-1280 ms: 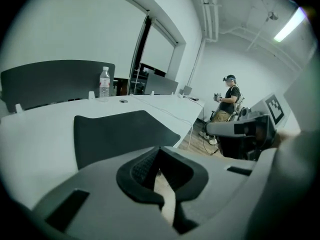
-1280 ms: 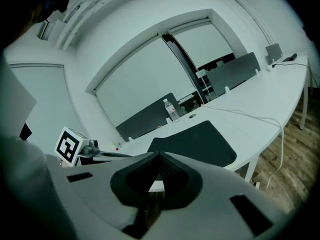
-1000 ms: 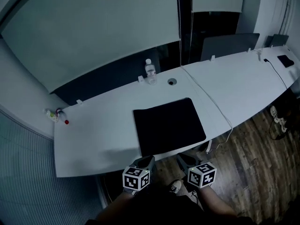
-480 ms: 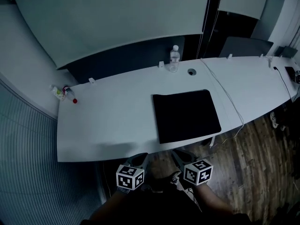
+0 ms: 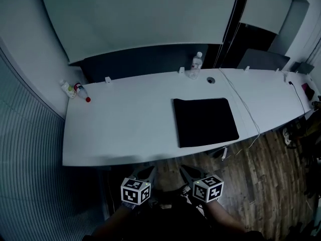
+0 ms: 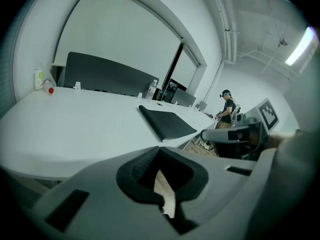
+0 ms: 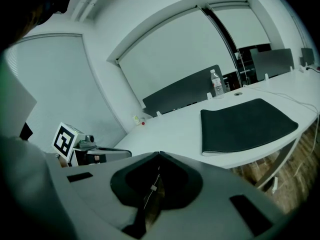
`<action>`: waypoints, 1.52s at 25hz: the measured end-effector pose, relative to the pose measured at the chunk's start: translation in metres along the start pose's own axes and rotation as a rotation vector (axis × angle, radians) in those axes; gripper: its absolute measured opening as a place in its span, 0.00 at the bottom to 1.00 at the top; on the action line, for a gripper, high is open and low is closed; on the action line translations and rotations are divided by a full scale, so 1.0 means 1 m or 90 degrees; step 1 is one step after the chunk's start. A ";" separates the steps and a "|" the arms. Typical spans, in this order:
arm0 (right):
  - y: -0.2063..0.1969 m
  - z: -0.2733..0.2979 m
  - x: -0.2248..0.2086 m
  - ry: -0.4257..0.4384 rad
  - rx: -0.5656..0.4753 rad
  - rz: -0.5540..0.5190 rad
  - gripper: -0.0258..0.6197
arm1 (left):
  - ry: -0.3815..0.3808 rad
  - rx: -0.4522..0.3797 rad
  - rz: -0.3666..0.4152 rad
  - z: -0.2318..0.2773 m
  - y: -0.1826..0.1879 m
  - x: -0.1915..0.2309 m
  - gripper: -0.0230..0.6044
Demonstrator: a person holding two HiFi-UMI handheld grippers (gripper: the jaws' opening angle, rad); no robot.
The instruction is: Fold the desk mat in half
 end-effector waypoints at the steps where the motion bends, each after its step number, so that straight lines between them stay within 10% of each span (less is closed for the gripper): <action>1: -0.003 0.000 0.005 0.000 0.003 -0.002 0.08 | 0.000 -0.001 -0.003 -0.005 -0.004 0.001 0.05; 38: -0.044 0.007 0.073 0.038 0.003 -0.006 0.07 | -0.010 -0.017 -0.017 -0.065 -0.046 0.010 0.05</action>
Point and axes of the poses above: the fingertips, and each gripper's own axes: z forward along the fingers, x to its left, y out of its top, the point moved 3 cm from there along -z, backward along the fingers, and after that the axes turned 5 degrees about -z, right-handed, at the moved point
